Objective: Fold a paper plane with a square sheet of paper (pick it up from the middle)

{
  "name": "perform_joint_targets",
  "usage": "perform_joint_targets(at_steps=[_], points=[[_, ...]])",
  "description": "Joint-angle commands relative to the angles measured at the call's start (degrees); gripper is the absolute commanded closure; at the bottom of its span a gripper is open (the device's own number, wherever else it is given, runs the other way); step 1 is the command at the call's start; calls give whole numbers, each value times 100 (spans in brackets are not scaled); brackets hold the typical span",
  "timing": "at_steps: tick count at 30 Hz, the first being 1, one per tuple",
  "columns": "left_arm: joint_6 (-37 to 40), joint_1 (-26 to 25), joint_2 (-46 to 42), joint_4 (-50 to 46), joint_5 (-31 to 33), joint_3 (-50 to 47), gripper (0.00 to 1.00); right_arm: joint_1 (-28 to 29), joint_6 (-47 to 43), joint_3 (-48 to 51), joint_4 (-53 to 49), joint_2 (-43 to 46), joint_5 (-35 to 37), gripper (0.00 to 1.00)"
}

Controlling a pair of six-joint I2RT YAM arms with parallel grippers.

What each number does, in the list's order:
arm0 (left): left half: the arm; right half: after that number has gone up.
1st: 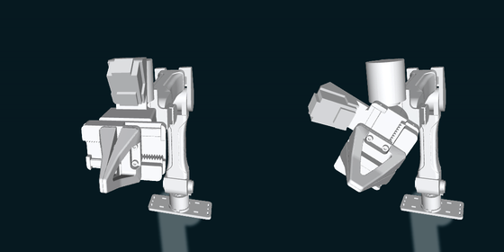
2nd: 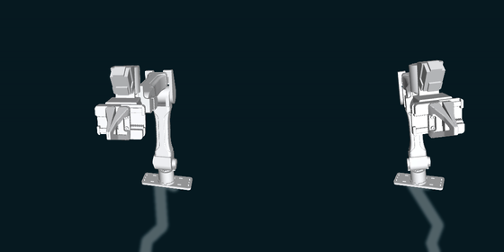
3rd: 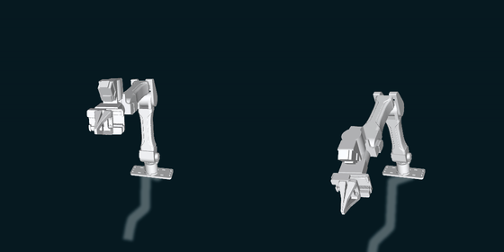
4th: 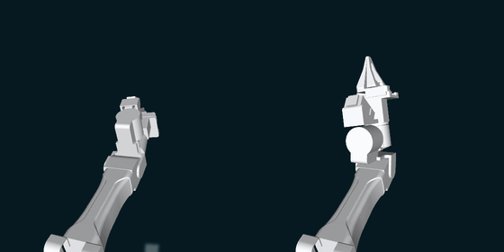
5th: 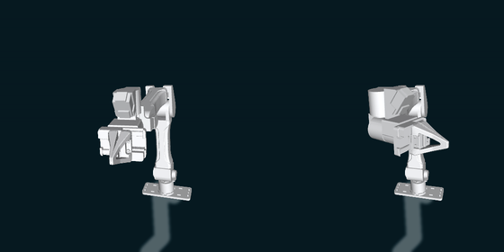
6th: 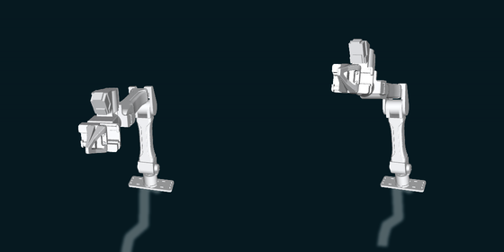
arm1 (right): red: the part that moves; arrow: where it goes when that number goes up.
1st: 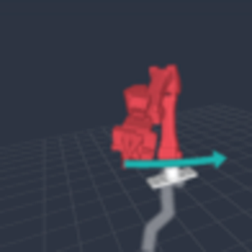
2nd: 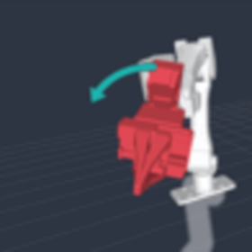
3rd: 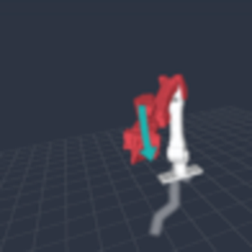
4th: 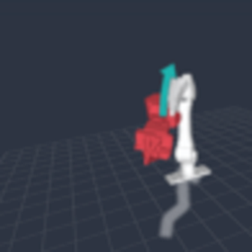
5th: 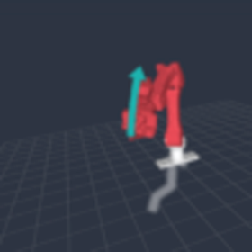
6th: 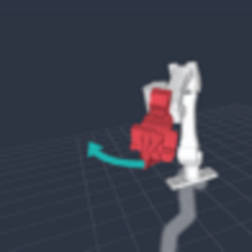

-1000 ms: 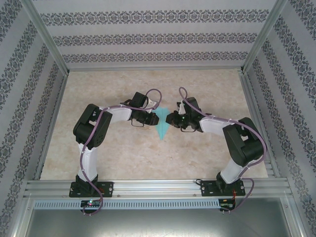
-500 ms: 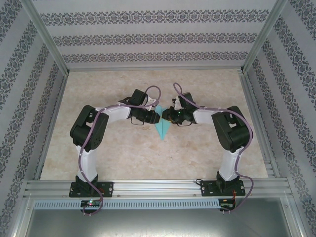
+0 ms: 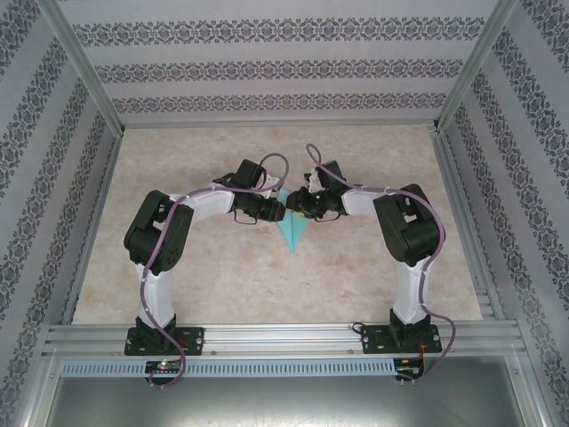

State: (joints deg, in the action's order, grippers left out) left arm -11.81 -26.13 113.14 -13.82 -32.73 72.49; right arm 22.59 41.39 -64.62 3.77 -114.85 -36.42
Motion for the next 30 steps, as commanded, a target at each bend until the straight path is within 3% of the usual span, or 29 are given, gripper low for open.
perform_joint_targets(at_steps=[1,11,15,22,30], points=[[84,28,-137,-77,55,-91,69,-70,-192,-169,-140,-116,-188,67],[0,89,-417,-77,95,-232,66,48,-232,-298,-78,-282,-387,69],[-91,97,-680,-178,324,-312,63,66,-245,-332,-90,-320,-392,75],[-299,99,-1202,-521,812,-477,58,144,-277,-384,-226,-35,-315,96],[-979,51,-1892,-459,848,-951,51,221,-108,-243,-380,777,23,100]])
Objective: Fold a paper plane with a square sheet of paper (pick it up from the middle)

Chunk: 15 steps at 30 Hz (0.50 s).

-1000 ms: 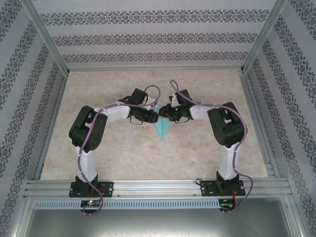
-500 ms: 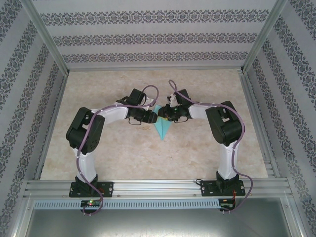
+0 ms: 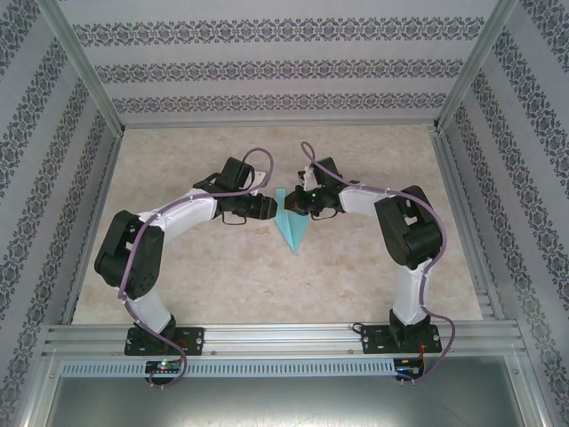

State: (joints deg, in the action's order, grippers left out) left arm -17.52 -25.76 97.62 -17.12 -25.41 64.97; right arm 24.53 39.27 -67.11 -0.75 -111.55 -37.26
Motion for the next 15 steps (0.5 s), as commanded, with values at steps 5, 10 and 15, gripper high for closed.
perform_joint_targets(at_steps=[5,10,15], points=[[-1031,14,-863,314,33,-708,44,-10,733,317,773,871,-48,100],[-1970,15,-1487,1245,-212,-1396,37,-37,1255,579,1439,1161,-212,100],[-3021,-32,-2002,2118,-396,-1992,25,-36,1461,724,1685,1482,-114,100]])
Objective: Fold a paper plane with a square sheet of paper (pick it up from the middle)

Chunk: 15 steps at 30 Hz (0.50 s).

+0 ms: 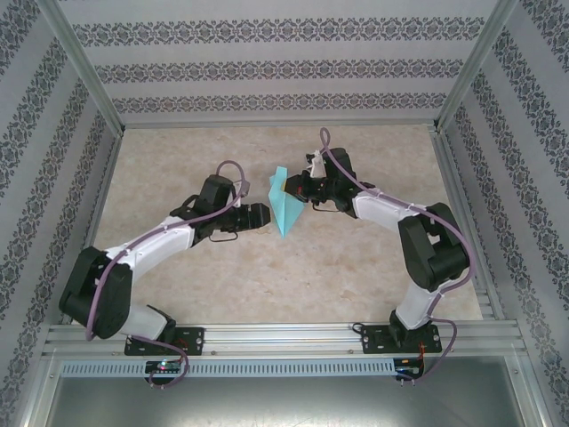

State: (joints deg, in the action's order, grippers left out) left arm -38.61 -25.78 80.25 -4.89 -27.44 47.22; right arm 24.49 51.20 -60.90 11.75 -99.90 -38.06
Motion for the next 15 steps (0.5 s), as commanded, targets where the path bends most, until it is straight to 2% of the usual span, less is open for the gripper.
perform_joint_targets(at_steps=[1,2,9,15], points=[[-1106,-53,-314,1102,-222,-305,24,-27,320,132,498,358,-32,100],[-1307,-108,-341,1320,-255,-386,22,-19,405,176,620,394,-47,100],[-2521,-384,-233,2703,-364,-717,21,3,802,393,1087,636,9,100],[-2734,-559,-181,3023,-436,-686,22,3,1115,543,1457,783,19,100]])
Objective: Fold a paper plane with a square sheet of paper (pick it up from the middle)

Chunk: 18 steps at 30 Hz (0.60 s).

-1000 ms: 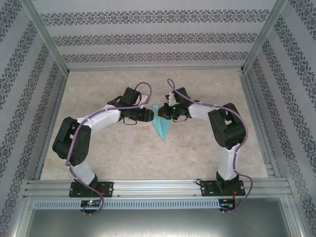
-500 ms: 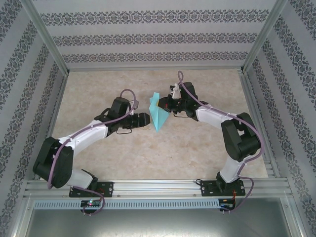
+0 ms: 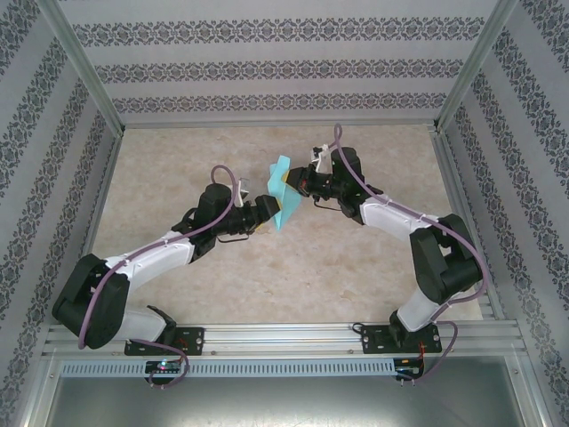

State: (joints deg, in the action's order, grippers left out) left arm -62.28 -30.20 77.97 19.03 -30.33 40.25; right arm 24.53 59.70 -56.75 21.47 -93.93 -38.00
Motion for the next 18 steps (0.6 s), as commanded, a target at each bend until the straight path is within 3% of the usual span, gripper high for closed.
perform_joint_targets(at_steps=[1,15,18], points=[[-364,-121,69,626,-161,6,23,-10,319,145,545,192,4,100],[-10,-136,247,302,-238,145,24,-17,438,160,636,371,3,100],[-173,-136,291,648,-330,132,27,-1,472,155,666,358,-11,100]])
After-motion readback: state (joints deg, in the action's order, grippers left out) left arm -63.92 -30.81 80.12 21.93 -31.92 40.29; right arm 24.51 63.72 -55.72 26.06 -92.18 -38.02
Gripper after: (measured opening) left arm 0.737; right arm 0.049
